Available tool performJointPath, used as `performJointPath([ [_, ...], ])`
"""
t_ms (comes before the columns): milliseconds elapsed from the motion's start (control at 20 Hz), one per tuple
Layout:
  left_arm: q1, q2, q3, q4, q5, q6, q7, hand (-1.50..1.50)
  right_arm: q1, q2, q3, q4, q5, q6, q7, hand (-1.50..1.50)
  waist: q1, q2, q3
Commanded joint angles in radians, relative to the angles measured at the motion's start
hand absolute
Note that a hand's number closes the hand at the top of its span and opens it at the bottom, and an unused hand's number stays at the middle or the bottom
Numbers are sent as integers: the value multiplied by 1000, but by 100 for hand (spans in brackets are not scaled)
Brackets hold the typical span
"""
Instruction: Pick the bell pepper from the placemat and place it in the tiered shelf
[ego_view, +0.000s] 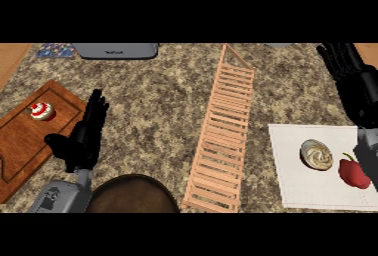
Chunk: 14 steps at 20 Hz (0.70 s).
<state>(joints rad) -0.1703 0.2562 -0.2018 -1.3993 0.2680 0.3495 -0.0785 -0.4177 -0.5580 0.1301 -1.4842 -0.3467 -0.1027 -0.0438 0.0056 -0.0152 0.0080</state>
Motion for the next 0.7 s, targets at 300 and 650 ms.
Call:
performJointPath([
  [300,46,97,69,-99,-46,32,78,0,204,-206,-175,124,208,-131,-4,150,-58,11,-10],
  [650,99,150,101,-271,-31,-16,200,0,391,-120,-307,15,-102,235,-193,-150,-11,12,-8],
])
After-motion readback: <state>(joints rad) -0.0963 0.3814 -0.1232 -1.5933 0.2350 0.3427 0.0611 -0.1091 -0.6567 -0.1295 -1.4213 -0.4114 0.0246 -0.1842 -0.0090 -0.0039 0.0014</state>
